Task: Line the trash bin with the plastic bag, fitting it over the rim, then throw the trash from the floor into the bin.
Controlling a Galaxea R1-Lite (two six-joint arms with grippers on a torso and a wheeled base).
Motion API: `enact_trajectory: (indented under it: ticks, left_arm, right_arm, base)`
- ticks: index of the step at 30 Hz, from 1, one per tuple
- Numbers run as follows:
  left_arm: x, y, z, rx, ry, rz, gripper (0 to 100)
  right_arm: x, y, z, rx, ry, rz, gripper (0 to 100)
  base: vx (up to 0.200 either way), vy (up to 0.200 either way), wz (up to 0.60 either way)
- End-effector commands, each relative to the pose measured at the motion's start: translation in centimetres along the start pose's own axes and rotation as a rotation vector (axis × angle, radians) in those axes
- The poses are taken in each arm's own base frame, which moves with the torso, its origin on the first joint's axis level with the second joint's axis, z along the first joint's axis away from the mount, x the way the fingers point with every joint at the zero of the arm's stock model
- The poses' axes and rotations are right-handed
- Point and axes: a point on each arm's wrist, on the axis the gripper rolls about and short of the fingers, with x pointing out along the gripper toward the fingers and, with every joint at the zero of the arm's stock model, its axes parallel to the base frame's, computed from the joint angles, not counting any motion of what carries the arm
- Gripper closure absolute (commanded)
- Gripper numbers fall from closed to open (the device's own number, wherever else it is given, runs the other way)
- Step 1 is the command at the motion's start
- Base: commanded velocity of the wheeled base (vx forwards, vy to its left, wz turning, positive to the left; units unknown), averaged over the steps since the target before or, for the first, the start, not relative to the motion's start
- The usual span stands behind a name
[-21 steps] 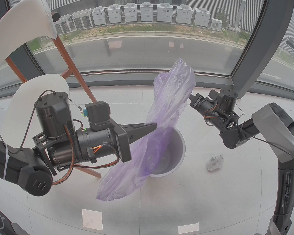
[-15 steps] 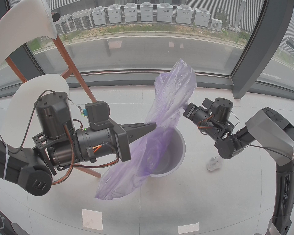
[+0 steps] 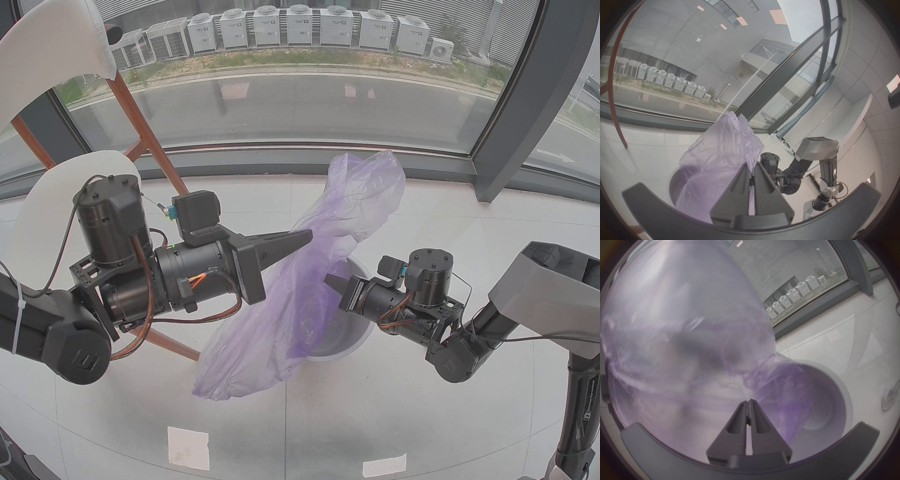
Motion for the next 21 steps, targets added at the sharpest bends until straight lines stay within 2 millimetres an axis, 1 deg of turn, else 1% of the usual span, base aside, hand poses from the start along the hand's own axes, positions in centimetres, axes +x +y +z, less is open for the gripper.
enact_trajectory:
  ticks: [1, 2, 4, 6, 8, 9, 10, 12, 13, 15, 17, 18, 21]
  left_arm:
    - [1.1, 0.9, -0.3, -0.030, 0.007, 0.008, 100]
    - [1.6, 1.4, -0.5, -0.053, 0.010, 0.015, 100]
    - [1.8, 2.3, -0.3, -0.066, -0.003, 0.034, 100]
    - [1.9, 3.0, -0.2, -0.074, -0.015, 0.043, 100]
    - [2.1, 3.4, -0.3, -0.086, -0.026, 0.048, 100]
    - [2.2, 3.5, -0.3, -0.102, -0.034, 0.047, 100]
    - [2.3, 3.6, -0.3, -0.105, -0.037, 0.046, 100]
    - [2.5, 3.6, 0.1, -0.131, -0.071, 0.033, 100]
    - [2.5, 3.5, 0.2, -0.139, -0.080, 0.026, 100]
    - [2.6, 3.3, 0.4, -0.148, -0.097, 0.016, 100]
    - [2.6, 3.2, 0.5, -0.148, -0.101, 0.012, 100]
    - [2.6, 3.1, 0.5, -0.147, -0.104, 0.008, 100]
    - [2.8, 2.6, 0.6, -0.143, -0.109, -0.008, 100]
  right_arm:
    - [-0.5, 1.0, -1.0, -0.001, 0.039, 0.013, 100]
    - [-0.8, 0.8, -1.4, -0.002, 0.056, 0.002, 100]
    - [-1.1, 0.1, -1.3, -0.015, 0.056, -0.019, 100]
    - [-1.8, -0.9, -0.1, -0.023, 0.025, -0.048, 100]
    - [-3.0, -1.1, 1.0, -0.022, 0.002, -0.067, 100]
    - [-4.0, -0.9, 1.2, -0.017, 0.007, -0.078, 100]
    - [-4.4, -0.9, 1.1, -0.015, 0.016, -0.081, 100]
    - [-6.5, -0.4, -0.2, -0.006, 0.074, -0.097, 100]
    - [-7.0, -0.1, -1.0, -0.003, 0.102, -0.098, 100]
    - [-7.6, 1.1, -3.5, -0.005, 0.190, -0.077, 100]
    - [-7.5, 1.8, -4.9, -0.008, 0.233, -0.061, 100]
    - [-7.1, 2.2, -6.1, -0.011, 0.272, -0.048, 100]
    - [-5.7, 3.1, -8.3, -0.025, 0.311, -0.005, 100]
  base:
    - [0.000, 0.000, 0.00]
    - [0.000, 0.000, 0.00]
    - [0.000, 0.000, 0.00]
    - [0.000, 0.000, 0.00]
    - [0.000, 0.000, 0.00]
    - [0.000, 0.000, 0.00]
    - [0.000, 0.000, 0.00]
    - [0.000, 0.000, 0.00]
    - [0.000, 0.000, 0.00]
    - [0.000, 0.000, 0.00]
    - [0.000, 0.000, 0.00]
    - [0.000, 0.000, 0.00]
    - [0.000, 0.000, 0.00]
